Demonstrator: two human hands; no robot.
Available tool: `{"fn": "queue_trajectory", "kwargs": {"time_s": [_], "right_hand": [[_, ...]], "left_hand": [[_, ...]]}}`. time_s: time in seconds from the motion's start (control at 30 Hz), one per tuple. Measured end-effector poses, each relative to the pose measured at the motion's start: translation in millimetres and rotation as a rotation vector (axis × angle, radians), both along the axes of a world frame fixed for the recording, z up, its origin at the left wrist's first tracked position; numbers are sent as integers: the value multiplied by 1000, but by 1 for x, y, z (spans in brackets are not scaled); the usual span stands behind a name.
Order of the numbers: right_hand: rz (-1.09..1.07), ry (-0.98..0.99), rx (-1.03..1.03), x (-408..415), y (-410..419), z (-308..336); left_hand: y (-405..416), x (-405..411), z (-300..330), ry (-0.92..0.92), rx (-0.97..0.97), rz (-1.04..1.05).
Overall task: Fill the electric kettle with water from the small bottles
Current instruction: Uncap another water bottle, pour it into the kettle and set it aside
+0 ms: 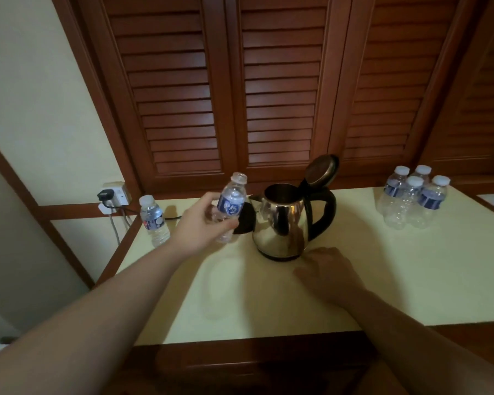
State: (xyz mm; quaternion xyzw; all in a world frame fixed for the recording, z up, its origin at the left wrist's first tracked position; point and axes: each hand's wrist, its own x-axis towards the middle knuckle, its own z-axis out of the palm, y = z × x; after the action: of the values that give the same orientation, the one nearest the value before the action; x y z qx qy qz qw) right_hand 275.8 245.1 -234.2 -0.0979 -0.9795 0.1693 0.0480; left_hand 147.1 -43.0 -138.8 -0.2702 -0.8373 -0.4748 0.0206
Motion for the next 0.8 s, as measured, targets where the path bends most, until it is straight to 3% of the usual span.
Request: {"fn": "queue_trajectory", "kwargs": {"time_s": [0.37,0.8], "right_hand": [[37,-64,27,7,28,-21],[40,-49,21,8,27,-17]], "left_hand": [[23,-45,50,195,-439,-88],[29,-53,74,320,-595,-128]]}}
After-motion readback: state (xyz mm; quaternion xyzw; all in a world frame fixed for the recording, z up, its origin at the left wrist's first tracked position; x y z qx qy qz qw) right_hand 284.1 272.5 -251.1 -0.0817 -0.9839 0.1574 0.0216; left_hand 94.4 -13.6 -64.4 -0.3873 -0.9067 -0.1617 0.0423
